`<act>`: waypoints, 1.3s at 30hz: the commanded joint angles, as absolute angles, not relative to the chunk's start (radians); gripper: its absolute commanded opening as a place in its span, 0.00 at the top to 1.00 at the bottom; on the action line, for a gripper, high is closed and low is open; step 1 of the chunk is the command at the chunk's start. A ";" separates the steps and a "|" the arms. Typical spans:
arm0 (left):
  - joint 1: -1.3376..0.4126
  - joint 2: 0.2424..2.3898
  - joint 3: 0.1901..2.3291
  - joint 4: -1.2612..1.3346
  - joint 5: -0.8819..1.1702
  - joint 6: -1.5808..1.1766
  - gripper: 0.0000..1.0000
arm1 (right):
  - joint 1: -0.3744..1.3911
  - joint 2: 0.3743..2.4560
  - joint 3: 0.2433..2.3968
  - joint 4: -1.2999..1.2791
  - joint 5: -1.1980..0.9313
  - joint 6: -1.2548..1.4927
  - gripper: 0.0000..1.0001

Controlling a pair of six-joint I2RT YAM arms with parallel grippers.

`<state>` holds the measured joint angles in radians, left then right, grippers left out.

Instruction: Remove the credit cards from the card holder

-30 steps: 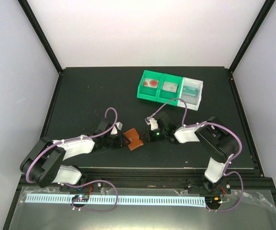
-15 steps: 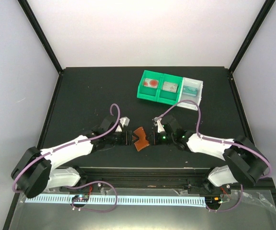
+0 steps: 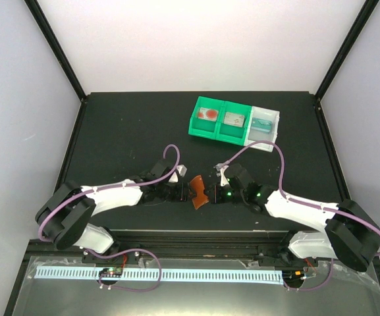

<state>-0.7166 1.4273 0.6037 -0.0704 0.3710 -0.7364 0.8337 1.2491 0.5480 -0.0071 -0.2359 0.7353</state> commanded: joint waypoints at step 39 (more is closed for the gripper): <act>-0.732 1.358 0.548 -0.038 0.395 -0.723 0.98 | 0.849 1.263 0.465 -0.058 -0.124 0.683 0.80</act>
<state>-0.7326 1.4021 0.5724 -0.1116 0.3248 -0.7033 0.8433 1.2613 0.4744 0.0032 -0.1898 0.7231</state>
